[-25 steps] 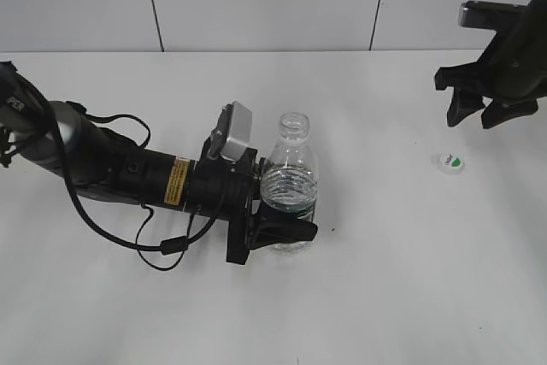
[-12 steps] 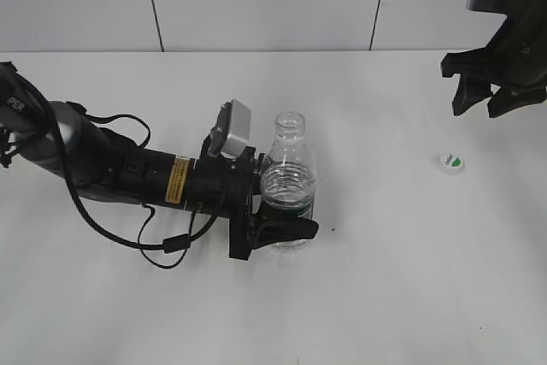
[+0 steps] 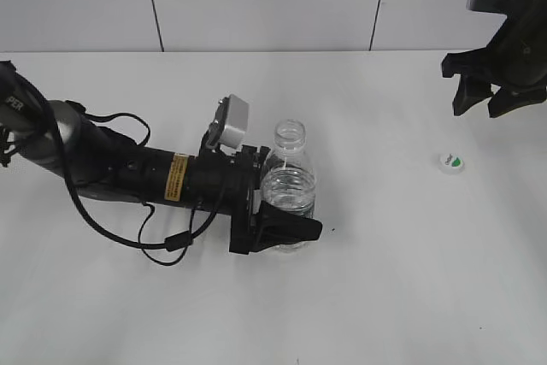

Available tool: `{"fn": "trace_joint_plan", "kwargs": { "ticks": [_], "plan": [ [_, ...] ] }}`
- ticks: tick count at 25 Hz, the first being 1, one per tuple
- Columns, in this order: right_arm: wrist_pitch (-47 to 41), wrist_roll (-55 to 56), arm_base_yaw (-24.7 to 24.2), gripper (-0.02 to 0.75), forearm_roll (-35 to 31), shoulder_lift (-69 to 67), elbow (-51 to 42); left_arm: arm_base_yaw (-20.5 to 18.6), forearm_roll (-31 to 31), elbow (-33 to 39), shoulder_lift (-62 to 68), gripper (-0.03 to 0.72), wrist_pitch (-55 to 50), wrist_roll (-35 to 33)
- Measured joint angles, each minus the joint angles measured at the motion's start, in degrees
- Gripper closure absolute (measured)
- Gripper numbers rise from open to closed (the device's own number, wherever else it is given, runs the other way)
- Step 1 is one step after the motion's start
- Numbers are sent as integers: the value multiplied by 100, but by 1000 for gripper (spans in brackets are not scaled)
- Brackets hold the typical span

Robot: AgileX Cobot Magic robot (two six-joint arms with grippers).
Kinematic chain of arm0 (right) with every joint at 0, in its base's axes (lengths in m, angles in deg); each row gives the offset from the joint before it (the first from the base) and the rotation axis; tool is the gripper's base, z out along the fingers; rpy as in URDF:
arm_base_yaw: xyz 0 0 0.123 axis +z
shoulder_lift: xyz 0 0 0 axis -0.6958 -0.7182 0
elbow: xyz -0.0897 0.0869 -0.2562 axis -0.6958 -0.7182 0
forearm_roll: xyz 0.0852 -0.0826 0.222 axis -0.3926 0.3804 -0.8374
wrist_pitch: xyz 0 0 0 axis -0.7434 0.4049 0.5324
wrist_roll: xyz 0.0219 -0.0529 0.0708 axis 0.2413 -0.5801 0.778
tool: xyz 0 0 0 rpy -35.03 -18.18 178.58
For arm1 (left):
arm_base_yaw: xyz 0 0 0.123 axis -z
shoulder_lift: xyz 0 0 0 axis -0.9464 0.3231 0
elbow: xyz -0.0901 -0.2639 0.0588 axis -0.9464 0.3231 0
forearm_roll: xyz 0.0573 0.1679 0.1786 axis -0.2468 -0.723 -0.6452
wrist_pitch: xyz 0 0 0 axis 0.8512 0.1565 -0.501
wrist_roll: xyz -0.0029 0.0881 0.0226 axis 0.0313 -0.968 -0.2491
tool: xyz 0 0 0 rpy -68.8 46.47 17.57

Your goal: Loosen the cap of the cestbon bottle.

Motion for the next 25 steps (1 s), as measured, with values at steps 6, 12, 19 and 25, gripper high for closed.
{"fn": "trace_joint_plan", "kwargs": {
  "ticks": [6, 12, 19, 25],
  "plan": [
    [0, 0, 0, 346, 0, 0, 0, 0, -193, 6, -261, 107, 48, 60],
    [-41, -46, 0, 346, 55, 96, 0, 0, -249, 6, -542, 107, 66, 292],
    [-153, -69, 0, 346, 95, 335, 0, 0, -337, 6, -980, 107, 71, 427],
    [-361, -69, 0, 346, 121, 493, 0, 0, -392, 6, -1396, 107, 77, 670]
  ]
}}
